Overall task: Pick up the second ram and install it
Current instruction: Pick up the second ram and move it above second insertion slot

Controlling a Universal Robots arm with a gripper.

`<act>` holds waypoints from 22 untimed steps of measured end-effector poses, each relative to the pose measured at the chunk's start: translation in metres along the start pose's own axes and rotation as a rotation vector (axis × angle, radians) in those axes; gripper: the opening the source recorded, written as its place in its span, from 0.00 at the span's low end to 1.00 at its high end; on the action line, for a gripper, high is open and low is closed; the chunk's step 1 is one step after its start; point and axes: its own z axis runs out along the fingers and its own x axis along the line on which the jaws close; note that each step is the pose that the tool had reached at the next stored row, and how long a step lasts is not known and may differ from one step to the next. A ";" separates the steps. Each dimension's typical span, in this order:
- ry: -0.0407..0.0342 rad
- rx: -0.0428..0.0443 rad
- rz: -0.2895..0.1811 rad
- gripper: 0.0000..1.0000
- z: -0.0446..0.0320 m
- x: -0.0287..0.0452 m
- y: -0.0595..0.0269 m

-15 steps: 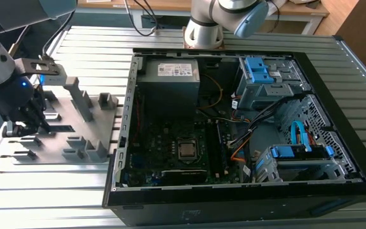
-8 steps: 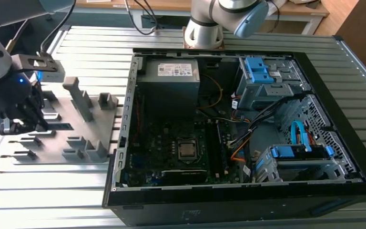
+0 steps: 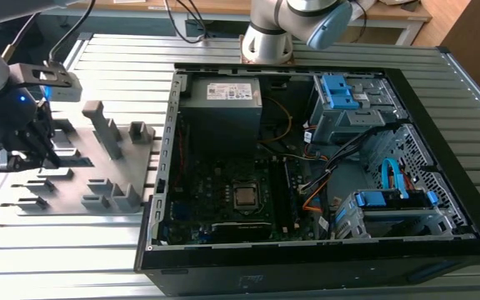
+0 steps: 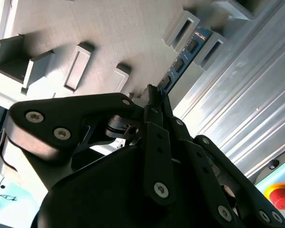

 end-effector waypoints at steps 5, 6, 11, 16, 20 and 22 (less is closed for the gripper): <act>-0.0001 0.0001 0.000 0.14 -0.0067 -0.0003 0.0001; -0.0001 0.0001 0.000 0.14 -0.0080 -0.0004 0.0001; 0.0000 0.0000 0.000 0.14 -0.0143 -0.0007 0.0003; -0.0001 0.0001 0.000 0.14 -0.0205 -0.0010 0.0004; 0.0000 0.0000 0.000 0.14 -0.0256 -0.0012 0.0005; -0.0001 0.0001 0.000 0.14 -0.0283 -0.0014 0.0005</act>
